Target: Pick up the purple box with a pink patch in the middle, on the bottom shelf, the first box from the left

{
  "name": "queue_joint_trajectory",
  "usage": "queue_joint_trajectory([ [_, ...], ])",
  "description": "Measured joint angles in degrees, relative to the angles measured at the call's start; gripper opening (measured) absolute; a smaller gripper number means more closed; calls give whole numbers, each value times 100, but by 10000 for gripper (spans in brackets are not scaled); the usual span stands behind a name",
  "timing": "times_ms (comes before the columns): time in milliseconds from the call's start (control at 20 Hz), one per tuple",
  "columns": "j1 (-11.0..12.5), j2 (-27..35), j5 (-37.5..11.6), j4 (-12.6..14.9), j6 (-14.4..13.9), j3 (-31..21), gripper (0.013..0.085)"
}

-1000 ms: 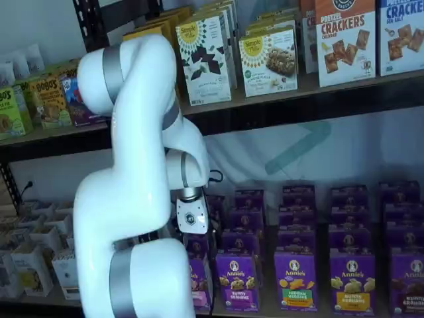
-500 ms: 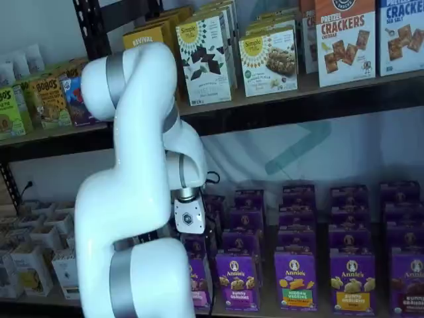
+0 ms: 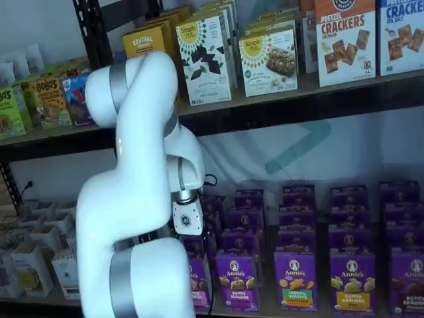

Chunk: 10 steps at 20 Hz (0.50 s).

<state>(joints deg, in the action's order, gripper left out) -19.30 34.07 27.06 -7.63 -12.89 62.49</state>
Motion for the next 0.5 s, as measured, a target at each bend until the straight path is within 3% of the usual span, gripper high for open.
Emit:
queue_joint_trajectory([
  [500, -88, 380, -122, -172, 75, 342, 850],
])
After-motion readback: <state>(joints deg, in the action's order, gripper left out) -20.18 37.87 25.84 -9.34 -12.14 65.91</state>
